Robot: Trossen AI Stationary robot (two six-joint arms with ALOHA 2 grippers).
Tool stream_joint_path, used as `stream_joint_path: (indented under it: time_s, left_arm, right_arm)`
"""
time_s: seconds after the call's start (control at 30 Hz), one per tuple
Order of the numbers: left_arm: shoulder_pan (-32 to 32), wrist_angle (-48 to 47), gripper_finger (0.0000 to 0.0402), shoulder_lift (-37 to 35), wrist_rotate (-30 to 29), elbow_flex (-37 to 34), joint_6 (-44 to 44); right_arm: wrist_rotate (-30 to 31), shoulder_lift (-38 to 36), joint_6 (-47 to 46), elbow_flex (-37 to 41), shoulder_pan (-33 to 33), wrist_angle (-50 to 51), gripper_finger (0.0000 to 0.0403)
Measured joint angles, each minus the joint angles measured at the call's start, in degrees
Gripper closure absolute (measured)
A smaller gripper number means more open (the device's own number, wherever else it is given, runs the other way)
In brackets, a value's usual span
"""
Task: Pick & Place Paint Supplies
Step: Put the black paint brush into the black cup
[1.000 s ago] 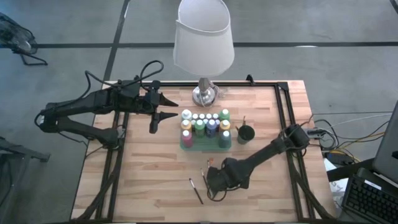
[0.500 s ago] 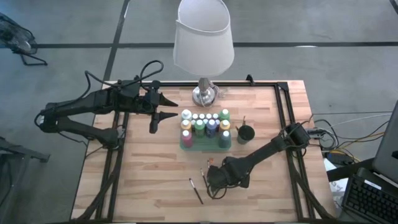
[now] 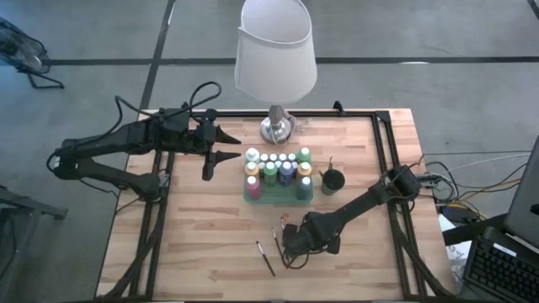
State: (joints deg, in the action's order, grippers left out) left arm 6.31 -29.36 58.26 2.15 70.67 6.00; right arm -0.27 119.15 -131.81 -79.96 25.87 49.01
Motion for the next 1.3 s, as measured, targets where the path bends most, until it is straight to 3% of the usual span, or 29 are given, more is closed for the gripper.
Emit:
stream_joint_path:
  time_s: [0.5,0.83,1.3]
  left_arm:
    - [0.00,0.00,0.0234,0.00,-0.02,0.00,0.00]
    - [-0.01,0.00,0.0234,0.00,-0.02,0.00,0.00]
    - [-0.01,0.18,0.0234,0.00,-0.06,0.00,0.00]
  right_arm:
    - [0.00,0.04,1.01,0.24,0.00,0.22,0.0387]
    - [0.46,-0.76,3.19,-0.46,0.45,0.82,0.0392]
    - [10.59,-9.37,1.01,-3.85,3.32,16.70,0.0394]
